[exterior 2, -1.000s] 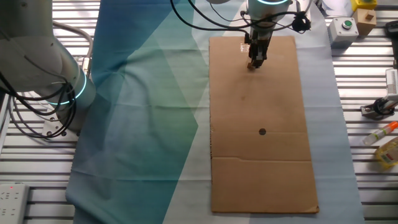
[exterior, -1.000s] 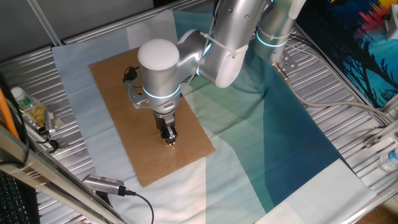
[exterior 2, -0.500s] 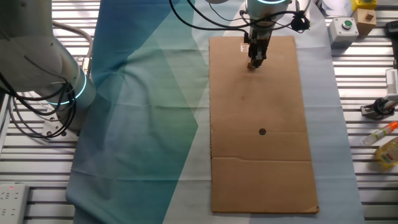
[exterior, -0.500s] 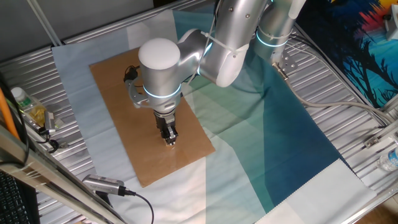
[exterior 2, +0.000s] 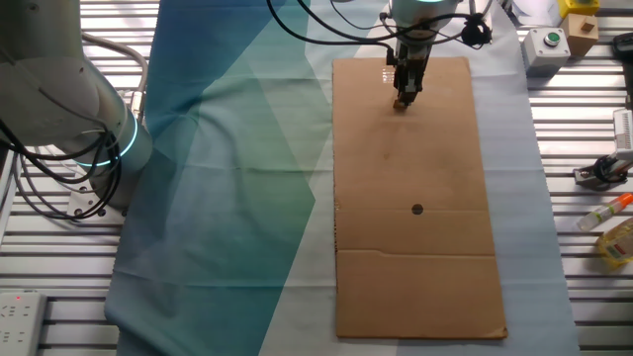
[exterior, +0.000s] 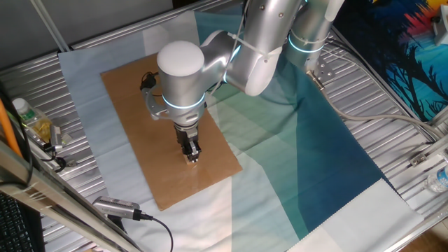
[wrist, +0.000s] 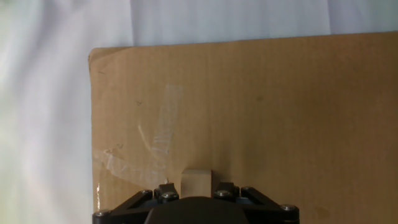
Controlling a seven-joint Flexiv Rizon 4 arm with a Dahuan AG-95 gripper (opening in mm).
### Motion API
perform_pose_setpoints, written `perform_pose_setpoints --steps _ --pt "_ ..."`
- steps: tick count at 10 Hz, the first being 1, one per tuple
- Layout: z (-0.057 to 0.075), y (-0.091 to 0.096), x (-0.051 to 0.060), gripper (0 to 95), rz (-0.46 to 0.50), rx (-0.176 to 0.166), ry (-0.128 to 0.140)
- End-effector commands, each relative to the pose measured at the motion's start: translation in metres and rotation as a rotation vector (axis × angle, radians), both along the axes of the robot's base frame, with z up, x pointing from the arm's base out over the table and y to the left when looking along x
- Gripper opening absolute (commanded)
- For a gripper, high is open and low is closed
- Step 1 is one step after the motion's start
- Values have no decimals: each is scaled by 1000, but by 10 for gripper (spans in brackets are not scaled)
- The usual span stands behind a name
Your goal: Hold a small block with the gripper and sweep it from left to right on the table
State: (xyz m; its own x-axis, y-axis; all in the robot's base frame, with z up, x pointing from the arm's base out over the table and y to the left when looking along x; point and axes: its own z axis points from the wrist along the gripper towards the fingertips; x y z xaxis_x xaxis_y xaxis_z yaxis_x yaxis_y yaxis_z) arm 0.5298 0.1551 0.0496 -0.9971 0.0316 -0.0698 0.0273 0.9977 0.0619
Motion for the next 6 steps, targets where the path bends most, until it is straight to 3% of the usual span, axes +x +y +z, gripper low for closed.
perform_pose_setpoints --steps 1,4,5,6 --pt "-1 0 1 380 1 0 1" --pt "3 0 -1 380 -4 1 8" --pt "5 -2 -1 190 -6 0 13" --pt "8 -5 -2 190 -4 -4 17"
